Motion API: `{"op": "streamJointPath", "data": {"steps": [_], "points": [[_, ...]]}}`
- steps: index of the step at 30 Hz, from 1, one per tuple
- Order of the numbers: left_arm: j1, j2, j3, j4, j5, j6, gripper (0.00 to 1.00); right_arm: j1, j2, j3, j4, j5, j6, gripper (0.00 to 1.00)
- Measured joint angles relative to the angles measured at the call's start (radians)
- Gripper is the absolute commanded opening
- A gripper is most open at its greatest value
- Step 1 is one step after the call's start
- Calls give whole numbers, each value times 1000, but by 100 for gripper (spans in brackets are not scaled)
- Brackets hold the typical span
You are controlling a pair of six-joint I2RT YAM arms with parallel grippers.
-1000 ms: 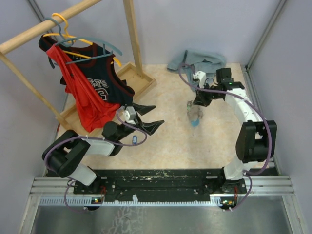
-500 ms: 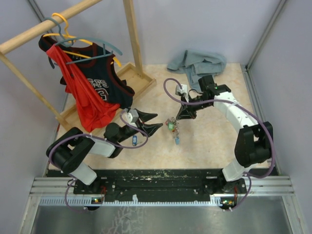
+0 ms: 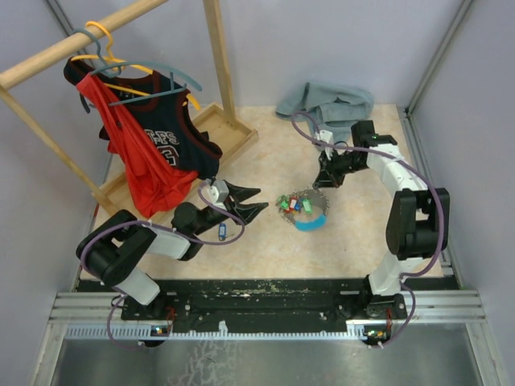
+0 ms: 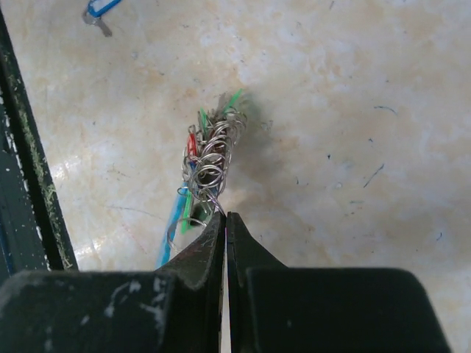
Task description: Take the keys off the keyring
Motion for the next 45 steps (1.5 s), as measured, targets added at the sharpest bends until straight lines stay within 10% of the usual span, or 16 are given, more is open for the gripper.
{"op": "streamJointPath", "data": {"steps": [17,25,45], "points": [[0,0,-2,0,6,8,62,-45,-24,-62,192,403,180,27],[0,0,-10,0,4,16,67,-45,-72,-129,238,329,182,43],[0,0,-15,0,0,18,69,49,59,-154,280,577,206,34]]}}
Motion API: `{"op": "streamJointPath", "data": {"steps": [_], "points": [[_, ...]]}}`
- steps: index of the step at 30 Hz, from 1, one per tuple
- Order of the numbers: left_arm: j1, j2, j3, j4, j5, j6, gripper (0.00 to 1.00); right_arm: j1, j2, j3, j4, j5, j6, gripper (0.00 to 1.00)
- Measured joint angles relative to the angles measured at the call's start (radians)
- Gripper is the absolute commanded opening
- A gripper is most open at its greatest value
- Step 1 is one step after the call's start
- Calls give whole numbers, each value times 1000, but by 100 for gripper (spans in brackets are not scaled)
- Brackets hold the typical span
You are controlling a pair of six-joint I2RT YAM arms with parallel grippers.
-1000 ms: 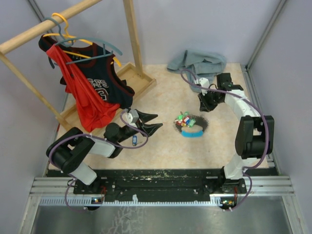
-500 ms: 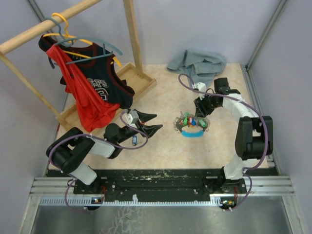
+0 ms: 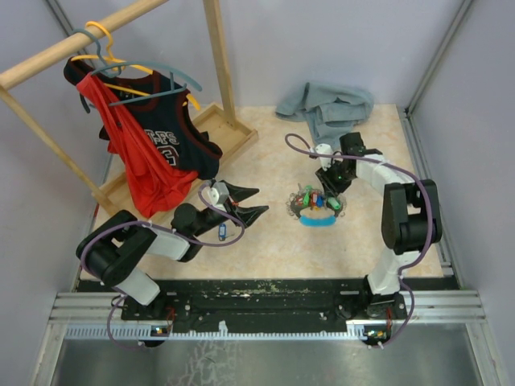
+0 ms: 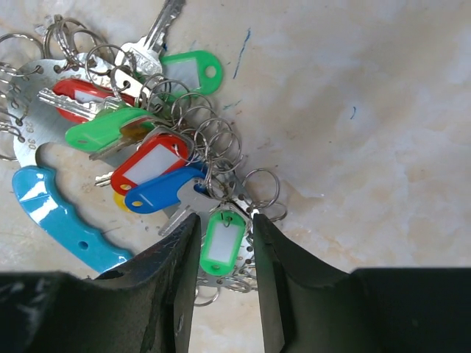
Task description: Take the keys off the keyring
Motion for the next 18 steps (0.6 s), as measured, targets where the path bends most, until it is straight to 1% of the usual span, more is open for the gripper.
{"op": "streamJointPath", "data": {"steps": [4,9,14,16,18], "points": [[0,0,0,0,0,0,69,0,0,0,22,14,4,32],[0,0,0,0,4,0,69,0,6,0,27,13,3,27],[0,0,0,0,8,0,69,0,15,0,26,4,3,26],[0,0,0,0,8,0,69,0,23,0,26,1,3,23],[0,0,0,0,9,0,69,0,33,0,26,-1,3,17]]}}
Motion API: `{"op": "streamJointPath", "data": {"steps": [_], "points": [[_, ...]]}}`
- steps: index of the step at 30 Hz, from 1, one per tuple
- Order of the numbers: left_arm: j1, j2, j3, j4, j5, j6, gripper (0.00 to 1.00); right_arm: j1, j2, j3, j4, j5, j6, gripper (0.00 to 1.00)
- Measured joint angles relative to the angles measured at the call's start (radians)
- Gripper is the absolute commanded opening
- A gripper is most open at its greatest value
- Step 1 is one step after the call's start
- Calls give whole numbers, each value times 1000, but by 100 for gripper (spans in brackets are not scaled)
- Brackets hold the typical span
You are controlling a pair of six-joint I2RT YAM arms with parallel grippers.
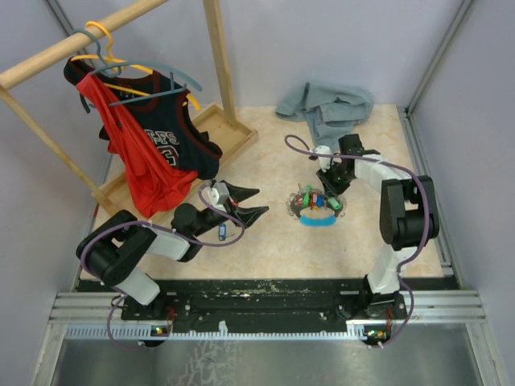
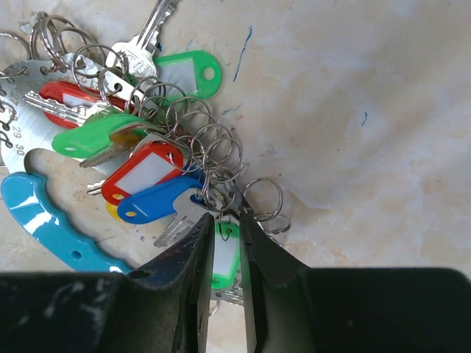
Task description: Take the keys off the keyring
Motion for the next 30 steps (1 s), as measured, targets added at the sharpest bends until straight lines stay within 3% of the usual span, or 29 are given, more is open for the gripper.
{"op": "streamJointPath", "data": {"steps": [5,12,21,25,30], "points": [[0,0,0,0,5,0,70,0,21,0,0,-2,-4,1],[0,0,0,0,6,0,70,2,-4,-13,9,-27,-29,0],[0,0,0,0,18,-2,69,35,-255,-79,33,-66,-97,0],[0,1,2,0,50,-4,63,45,-335,-94,43,-113,-130,0],[0,22,41,0,115,-5,49,62,-406,-111,20,-209,-183,0]]}}
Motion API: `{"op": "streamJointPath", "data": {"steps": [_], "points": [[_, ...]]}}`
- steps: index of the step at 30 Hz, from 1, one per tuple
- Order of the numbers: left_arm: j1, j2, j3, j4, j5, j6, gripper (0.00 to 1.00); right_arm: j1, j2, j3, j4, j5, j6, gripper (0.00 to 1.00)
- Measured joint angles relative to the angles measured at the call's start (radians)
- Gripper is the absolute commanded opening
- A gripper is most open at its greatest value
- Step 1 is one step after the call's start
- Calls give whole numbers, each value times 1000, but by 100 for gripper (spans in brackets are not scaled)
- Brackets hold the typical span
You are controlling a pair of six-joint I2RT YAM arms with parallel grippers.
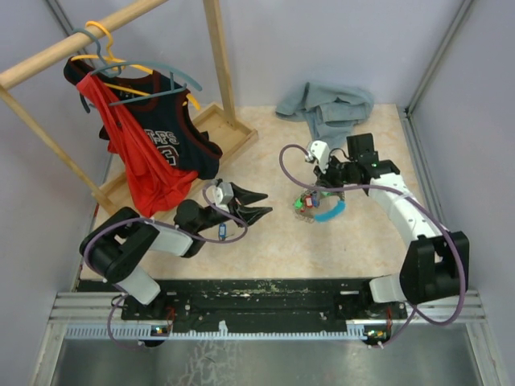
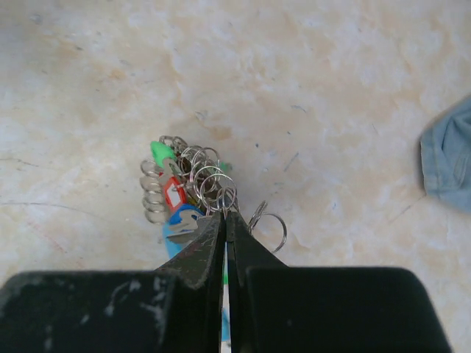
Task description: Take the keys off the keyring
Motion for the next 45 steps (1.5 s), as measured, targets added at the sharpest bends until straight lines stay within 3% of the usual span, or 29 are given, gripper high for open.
{"op": "streamJointPath", "data": {"steps": [6,12,17,33,45], "points": [[-6,14,49,0,116,47,43,49,-55,11,-72,-101,-51,0],[-6,32,128,2,232,123,29,94,-52,117,-171,-171,-105,0],[-7,98,155,1,279,160,24,124,-49,180,-199,-230,-119,0],[-48,139,155,1,278,196,30,146,-23,150,-207,-320,-77,0],[-63,107,155,0,177,314,35,147,-23,150,-206,-335,-75,0]]}}
